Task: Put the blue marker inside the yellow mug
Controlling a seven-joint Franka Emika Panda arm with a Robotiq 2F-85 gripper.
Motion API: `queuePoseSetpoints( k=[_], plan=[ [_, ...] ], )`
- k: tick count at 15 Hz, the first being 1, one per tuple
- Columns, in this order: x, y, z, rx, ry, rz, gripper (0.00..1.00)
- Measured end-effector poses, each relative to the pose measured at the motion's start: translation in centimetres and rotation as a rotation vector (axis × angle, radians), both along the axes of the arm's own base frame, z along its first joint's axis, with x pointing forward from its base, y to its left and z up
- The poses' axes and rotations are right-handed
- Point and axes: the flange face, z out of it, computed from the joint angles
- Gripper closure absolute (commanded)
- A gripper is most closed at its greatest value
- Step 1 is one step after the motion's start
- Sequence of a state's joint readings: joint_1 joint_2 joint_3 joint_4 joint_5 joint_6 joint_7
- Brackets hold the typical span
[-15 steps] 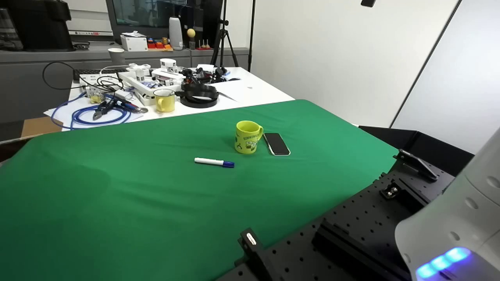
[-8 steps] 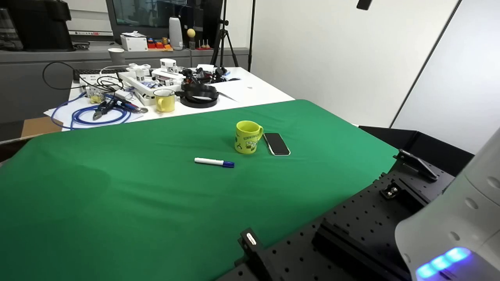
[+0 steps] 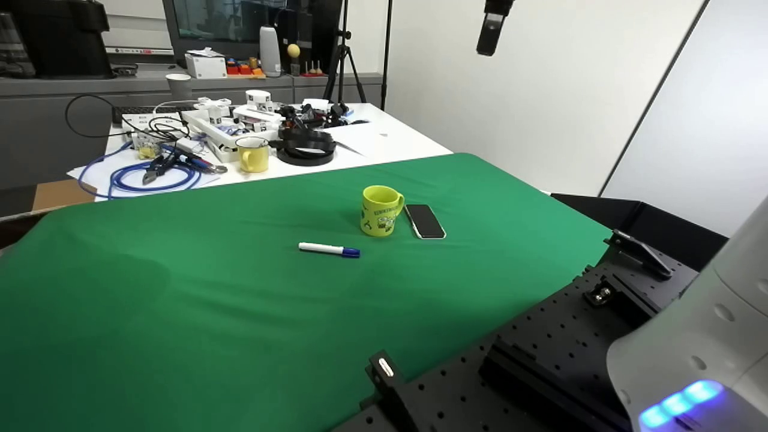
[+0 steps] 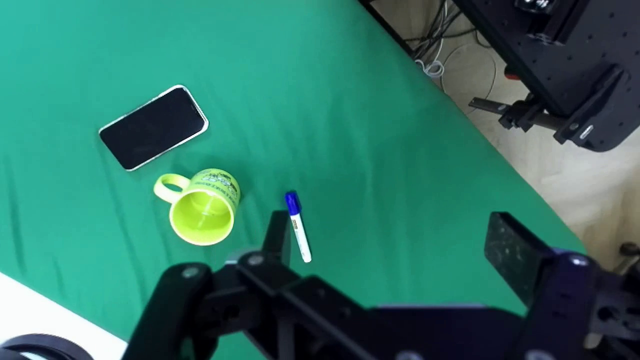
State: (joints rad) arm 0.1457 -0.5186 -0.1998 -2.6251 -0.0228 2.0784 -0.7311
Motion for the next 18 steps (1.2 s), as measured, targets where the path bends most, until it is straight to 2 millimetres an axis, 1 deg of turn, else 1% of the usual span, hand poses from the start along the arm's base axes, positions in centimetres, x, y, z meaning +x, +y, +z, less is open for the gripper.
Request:
queuePoseSetpoints(
  k=[3,6,8,10,15,18],
  plan=[
    [3.4,1.5,-1.1,-0.047,0.027,0.161,0.00],
    [6.5,3.3,-1.1,-0.144,0.033,0.307,0.00],
    [7.7,4.2,-0.9,-0.178,0.030,0.350,0.00],
    [8.1,4.3,-0.9,-0.185,0.031,0.363,0.00],
    [8.1,4.1,-0.9,-0.184,0.032,0.366,0.00],
    [8.4,4.5,-1.3,-0.185,0.010,0.372,0.00]
  ],
)
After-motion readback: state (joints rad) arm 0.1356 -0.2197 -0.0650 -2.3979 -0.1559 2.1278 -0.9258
